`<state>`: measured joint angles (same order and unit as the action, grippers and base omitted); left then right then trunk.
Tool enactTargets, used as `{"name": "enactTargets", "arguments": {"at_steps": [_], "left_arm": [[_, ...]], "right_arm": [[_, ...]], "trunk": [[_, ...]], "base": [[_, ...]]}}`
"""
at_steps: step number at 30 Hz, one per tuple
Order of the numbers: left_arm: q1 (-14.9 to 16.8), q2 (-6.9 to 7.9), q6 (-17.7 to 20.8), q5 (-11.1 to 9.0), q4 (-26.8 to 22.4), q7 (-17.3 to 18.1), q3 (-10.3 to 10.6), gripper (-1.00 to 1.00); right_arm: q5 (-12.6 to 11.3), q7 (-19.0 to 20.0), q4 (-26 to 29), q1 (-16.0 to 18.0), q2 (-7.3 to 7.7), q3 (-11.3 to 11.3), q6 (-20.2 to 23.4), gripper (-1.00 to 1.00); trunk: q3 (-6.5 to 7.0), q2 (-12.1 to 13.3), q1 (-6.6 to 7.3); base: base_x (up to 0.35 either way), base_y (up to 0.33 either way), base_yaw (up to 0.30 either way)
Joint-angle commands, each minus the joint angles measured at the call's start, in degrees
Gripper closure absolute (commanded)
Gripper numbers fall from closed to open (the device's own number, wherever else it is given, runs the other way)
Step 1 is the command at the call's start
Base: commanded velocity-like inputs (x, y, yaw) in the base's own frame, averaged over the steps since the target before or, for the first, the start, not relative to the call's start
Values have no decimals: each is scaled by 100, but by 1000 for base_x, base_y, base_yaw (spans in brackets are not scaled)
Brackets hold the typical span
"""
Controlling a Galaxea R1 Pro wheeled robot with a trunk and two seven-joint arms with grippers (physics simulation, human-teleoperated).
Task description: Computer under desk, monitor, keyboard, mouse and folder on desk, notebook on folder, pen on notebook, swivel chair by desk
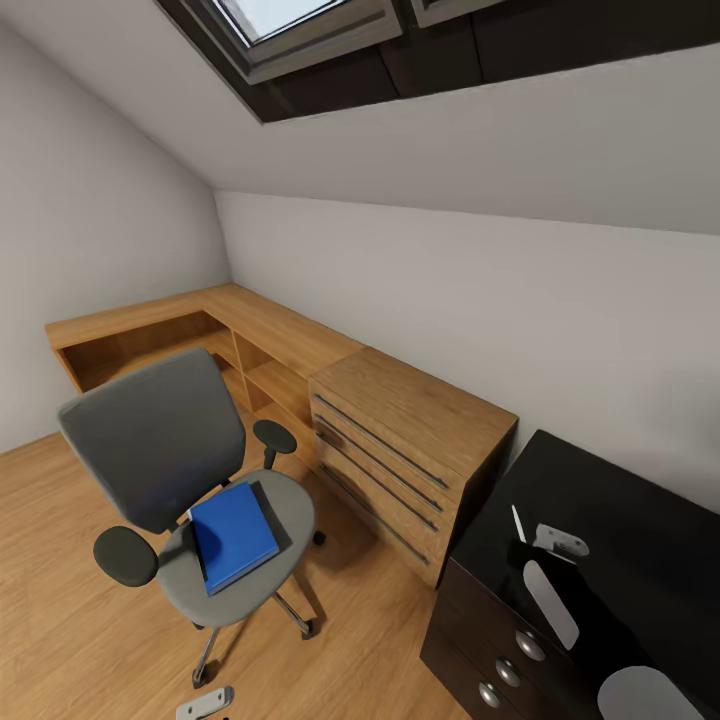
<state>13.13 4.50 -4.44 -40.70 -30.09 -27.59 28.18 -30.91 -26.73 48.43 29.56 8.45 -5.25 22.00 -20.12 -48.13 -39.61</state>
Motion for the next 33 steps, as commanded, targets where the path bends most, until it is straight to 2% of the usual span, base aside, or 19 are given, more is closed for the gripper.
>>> {"name": "enactTargets", "arguments": {"at_steps": [1, 2, 15, 22, 33], "left_arm": [[5, 7, -34, -61, -5, -36, 47, -100], [5, 7, -36, -61, -5, -36, 47, -100], [5, 7, -39, -61, -13, -77, 47, -100], [5, 7, -38, -61, -8, -80, 47, -100], [5, 7, -38, -61, -8, -80, 47, -100]], "right_arm": [[-48, -43, 9, 3, 8, -28, 15, 100], [-47, -43, 9, 4, 8, -28, 15, -100], [-46, -43, 13, 1, 8, -28, 14, -100], [-48, -47, 164, -1, 16, -28, 12, -100], [-57, -94, 1225, -27, 12, -47, 61, -100]], "trunk": [[-7, -6, -1], [-7, -6, -1], [-7, -6, -1], [118, 275, 153], [316, 716, 394]], "base": [[0, 0, 0], [0, 0, 0], [0, 0, 0], [0, 0, 0], [0, 0, 0]]}}
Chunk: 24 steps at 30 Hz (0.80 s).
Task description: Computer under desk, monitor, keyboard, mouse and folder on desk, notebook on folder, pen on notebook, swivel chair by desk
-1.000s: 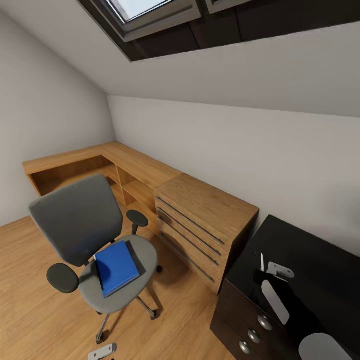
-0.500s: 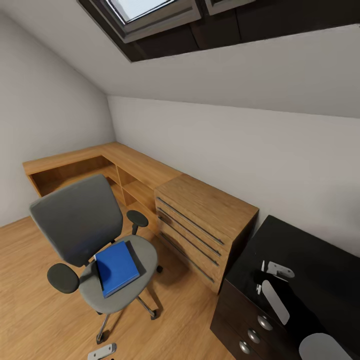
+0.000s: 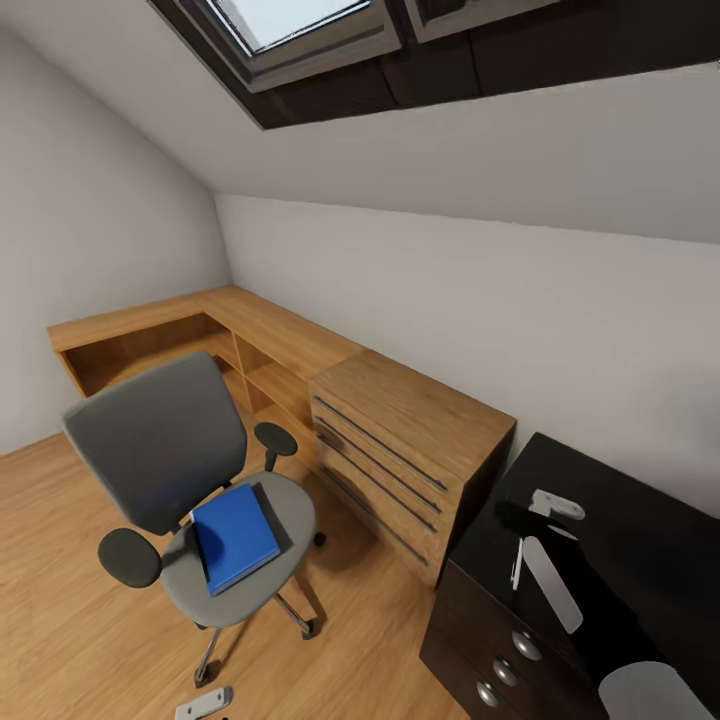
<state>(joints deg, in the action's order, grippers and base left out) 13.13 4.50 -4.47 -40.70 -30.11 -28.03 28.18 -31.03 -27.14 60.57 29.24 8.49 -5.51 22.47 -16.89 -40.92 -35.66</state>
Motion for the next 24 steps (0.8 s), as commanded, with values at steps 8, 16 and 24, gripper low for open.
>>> {"name": "enactTargets", "arguments": {"at_steps": [8, 16, 24], "left_arm": [[5, 7, -31, -61, -6, -36, 47, -100], [5, 7, -32, -61, -5, -29, 47, -100], [5, 7, -34, -61, -5, -35, 47, -100]], "right_arm": [[-61, -55, 574, -93, -4, -33, 28, -100], [-75, -78, 862, -145, -136, -75, 30, -100], [-62, -178, 886, -148, -356, -81, 21, -100]], "trunk": [[-8, -5, -1], [-8, -5, -1], [-8, -5, -1]], "base": [[0, 0, 0], [0, 0, 0], [0, 0, 160]]}}
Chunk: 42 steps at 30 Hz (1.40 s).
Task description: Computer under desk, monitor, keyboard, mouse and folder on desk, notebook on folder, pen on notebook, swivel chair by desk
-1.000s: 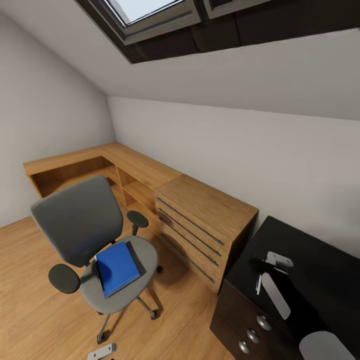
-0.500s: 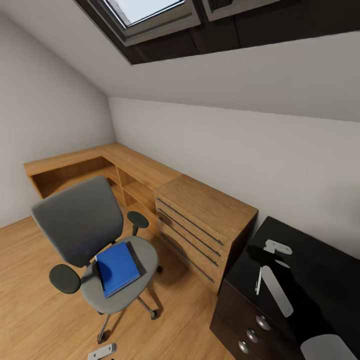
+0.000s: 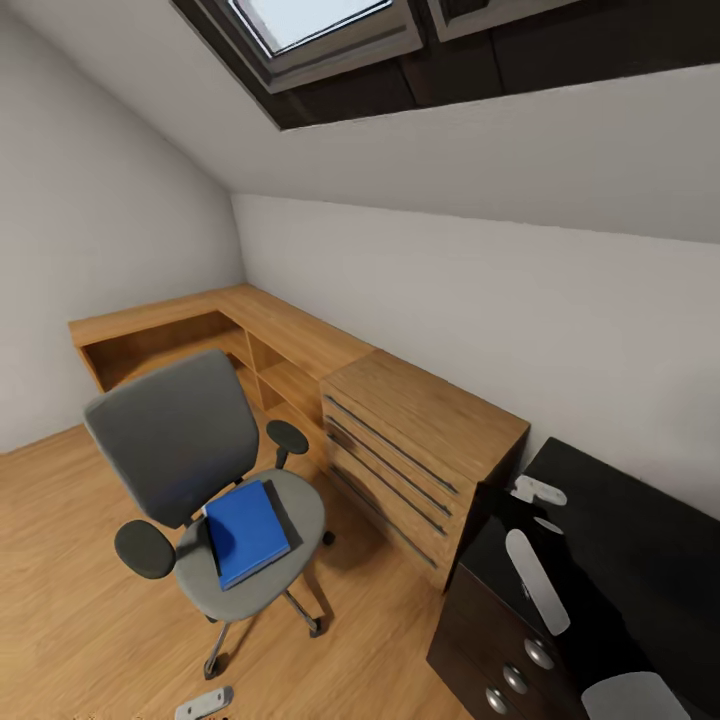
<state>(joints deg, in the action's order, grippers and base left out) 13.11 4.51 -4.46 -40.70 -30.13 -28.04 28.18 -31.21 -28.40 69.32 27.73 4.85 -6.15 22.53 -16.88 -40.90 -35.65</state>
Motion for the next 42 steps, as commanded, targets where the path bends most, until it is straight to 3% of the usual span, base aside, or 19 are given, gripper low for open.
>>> {"name": "enactTargets", "arguments": {"at_steps": [1, 9, 17, 25, 31, 42], "left_arm": [[7, 6, -34, -61, -4, -34, 47, -100], [7, 6, -37, -61, -4, -34, 47, -100], [7, 6, -31, -61, -4, -31, 47, -100], [7, 6, -31, -58, -2, -29, 47, -100], [7, 15, -35, -83, -2, -4, 39, -100], [7, 23, -37, -92, -1, 0, 21, -100]], "right_arm": [[-44, -55, 11, 2, 4, -22, 14, -100], [-44, -67, 3, -2, -8, -268, 7, -100], [-41, -69, 15, -3, -3, -303, 12, -100], [-43, -51, 33, -4, -2, -312, 22, -100], [-44, -49, 72, -25, 15, -560, 29, -100], [-44, -59, 64, -30, 6, -571, 13, -100]], "trunk": [[-8, -7, -1], [-8, -7, -1], [-8, -7, -1], [-8, -7, -1], [-10, -7, -1], [-10, -7, -1]], "base": [[0, 0, 263], [0, 0, 272], [0, 0, 255], [0, 0, 46], [0, 0, 2], [0, 0, 208]]}}
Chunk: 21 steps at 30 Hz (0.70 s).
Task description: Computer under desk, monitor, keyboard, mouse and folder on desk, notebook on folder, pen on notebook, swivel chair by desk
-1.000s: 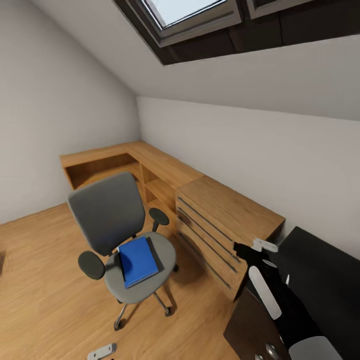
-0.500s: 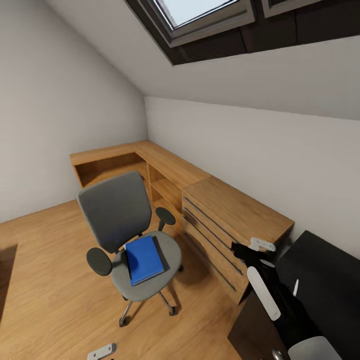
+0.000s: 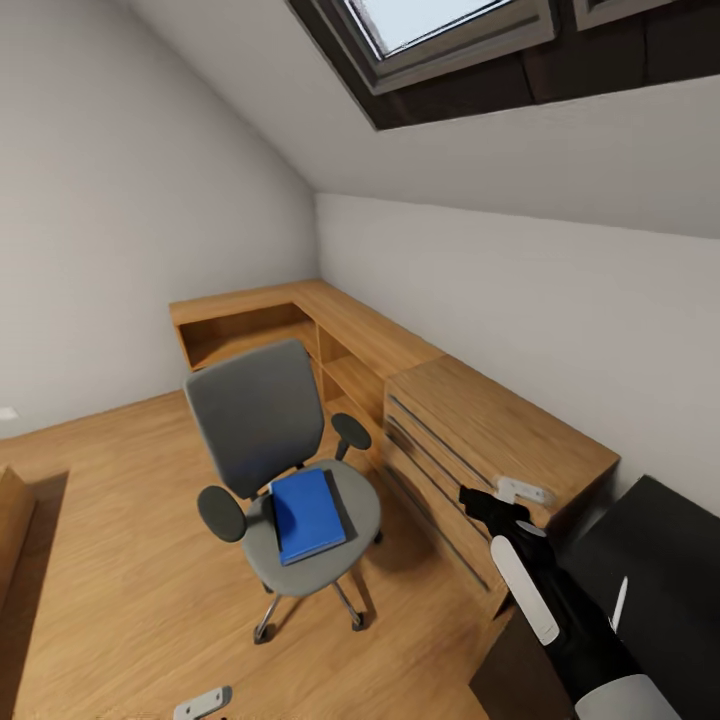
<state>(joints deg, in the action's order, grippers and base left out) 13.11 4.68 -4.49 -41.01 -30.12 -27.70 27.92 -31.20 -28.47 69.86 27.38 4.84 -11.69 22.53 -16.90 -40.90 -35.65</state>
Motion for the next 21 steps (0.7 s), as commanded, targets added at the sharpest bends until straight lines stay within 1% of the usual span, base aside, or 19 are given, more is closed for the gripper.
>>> {"name": "enactTargets", "arguments": {"at_steps": [1, 7, 10, 17, 21], "left_arm": [[7, 6, -35, -63, -3, -34, 47, -100], [7, 7, -35, -65, -3, -34, 47, -100], [7, 7, -35, -65, -3, -34, 47, -100], [7, 7, -35, -65, -3, -34, 42, -100], [7, 7, -35, -65, -3, -34, 38, -100]], "right_arm": [[-44, -52, 11, 4, 5, -19, 11, -100], [-44, -53, 14, 4, 0, -25, 13, -100], [-44, -53, 18, 4, 0, -36, 21, -100], [-44, -53, 19, 4, 4, -36, 24, -100], [-44, -53, 19, 4, 0, -40, 24, -100]], "trunk": [[-8, -7, -1], [-8, -7, -1], [-8, -7, -1], [-8, -7, -1], [-8, -7, -1]], "base": [[0, 0, 278], [0, 0, 247], [0, 0, 73], [0, 0, 6], [0, 0, 140]]}}
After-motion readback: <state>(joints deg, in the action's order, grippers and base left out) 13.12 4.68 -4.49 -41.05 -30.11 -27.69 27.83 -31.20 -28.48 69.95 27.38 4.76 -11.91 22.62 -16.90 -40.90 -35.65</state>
